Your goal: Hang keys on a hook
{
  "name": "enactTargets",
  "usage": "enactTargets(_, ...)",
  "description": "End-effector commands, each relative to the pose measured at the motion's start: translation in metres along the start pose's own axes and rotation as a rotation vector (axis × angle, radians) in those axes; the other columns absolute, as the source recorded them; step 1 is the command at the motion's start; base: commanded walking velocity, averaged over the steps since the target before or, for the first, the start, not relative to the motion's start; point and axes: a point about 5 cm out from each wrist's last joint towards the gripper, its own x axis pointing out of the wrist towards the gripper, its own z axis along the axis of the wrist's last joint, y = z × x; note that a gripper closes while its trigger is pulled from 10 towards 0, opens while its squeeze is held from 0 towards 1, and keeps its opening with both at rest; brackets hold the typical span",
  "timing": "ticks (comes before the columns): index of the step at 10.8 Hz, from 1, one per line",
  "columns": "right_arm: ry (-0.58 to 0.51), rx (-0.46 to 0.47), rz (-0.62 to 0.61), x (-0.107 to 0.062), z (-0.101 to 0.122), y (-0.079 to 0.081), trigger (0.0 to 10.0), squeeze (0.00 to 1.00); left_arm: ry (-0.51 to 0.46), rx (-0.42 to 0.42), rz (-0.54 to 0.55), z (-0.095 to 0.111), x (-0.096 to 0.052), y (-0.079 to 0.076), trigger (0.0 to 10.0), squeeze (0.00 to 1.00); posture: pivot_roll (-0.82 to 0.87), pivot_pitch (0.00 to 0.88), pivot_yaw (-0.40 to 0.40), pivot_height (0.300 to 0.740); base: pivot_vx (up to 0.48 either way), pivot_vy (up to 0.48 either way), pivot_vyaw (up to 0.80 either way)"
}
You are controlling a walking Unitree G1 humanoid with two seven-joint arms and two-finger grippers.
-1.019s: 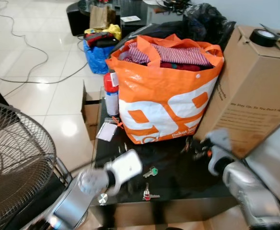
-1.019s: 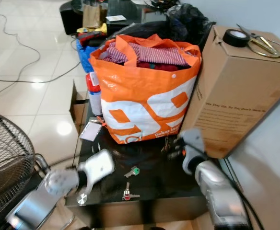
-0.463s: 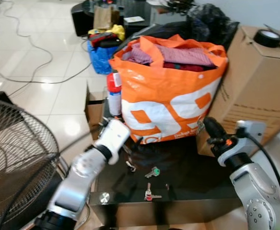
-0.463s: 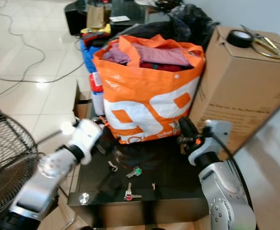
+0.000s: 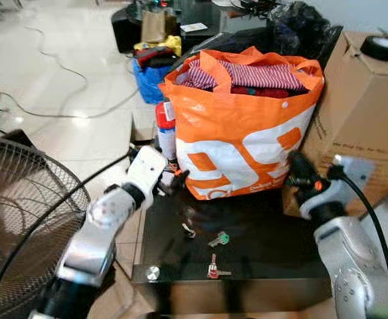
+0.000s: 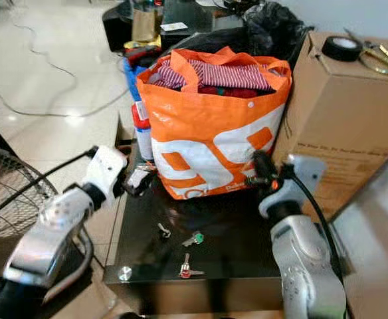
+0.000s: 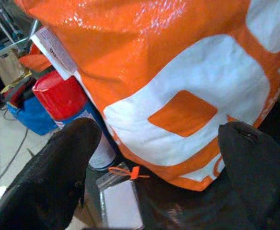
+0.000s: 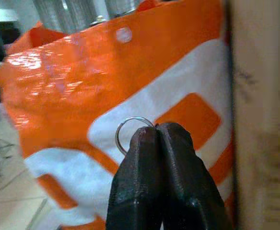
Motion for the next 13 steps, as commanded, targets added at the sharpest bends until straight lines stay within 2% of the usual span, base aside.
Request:
enactTargets(1,-0.037,-0.027,-0.014,0.001,0.004,0.002,0.0,0.00,0.013,0.019,0.009,-0.002,0.002,0.005,10.0,0.00,-0.13,0.000,0.079,0.740,0.000,0.000,0.00)
enactTargets(3,-0.003,-0.039,-0.031,0.000,-0.007,0.002,0.0,0.00,0.025,0.056,-0.020,-0.001,0.003,0.006,10.0,0.00,-0.12,0.000,0.106,0.740,0.000,0.000,0.00)
enactTargets(4,0.145,-0.156,-0.037,0.004,-0.026,-0.001,0.0,0.00,0.058,0.077,-0.052,-0.005,0.004,0.008,10.0,0.00,-0.13,0.000,0.114,0.740,0.000,0.000,0.00)
enactTargets(5,0.221,-0.207,-0.033,0.006,-0.036,-0.002,0.0,0.00,0.084,0.096,-0.095,-0.009,0.004,0.006,10.0,0.00,-0.13,0.000,0.111,0.740,0.000,0.000,0.00)
enactTargets(7,0.443,-0.338,0.059,0.034,-0.072,0.002,0.0,0.00,0.176,0.155,-0.315,-0.028,0.001,-0.013,10.0,0.00,-0.13,0.000,0.075,0.740,0.000,0.000,0.00)
enactTargets(8,0.523,-0.398,0.091,0.043,-0.086,0.002,0.0,0.00,0.211,0.154,-0.392,-0.035,-0.006,-0.020,10.0,0.00,-0.13,0.000,0.051,0.740,0.000,0.000,0.00)
enactTargets(9,0.589,-0.416,0.121,0.048,-0.097,0.002,0.0,0.00,0.248,0.143,-0.438,-0.042,-0.012,-0.024,10.0,0.00,-0.14,0.000,0.040,0.740,0.000,0.000,0.00)
enactTargets(10,0.744,-0.459,0.201,0.046,-0.122,0.004,0.0,0.00,0.302,0.140,-0.496,-0.051,-0.024,-0.030,10.0,0.00,-0.13,0.000,0.003,0.740,0.000,0.000,0.00)
enactTargets(11,0.826,-0.518,0.250,0.039,-0.136,0.001,0.0,0.00,0.312,0.130,-0.510,-0.053,-0.028,-0.032,10.0,0.00,-0.13,0.000,-0.016,0.740,0.000,0.000,0.00)
enactTargets(13,0.886,-0.567,0.266,0.027,-0.143,-0.007,0.0,0.00,0.323,0.121,-0.516,-0.055,-0.034,-0.034,10.0,0.00,-0.15,0.000,-0.024,0.740,0.000,0.000,0.00)
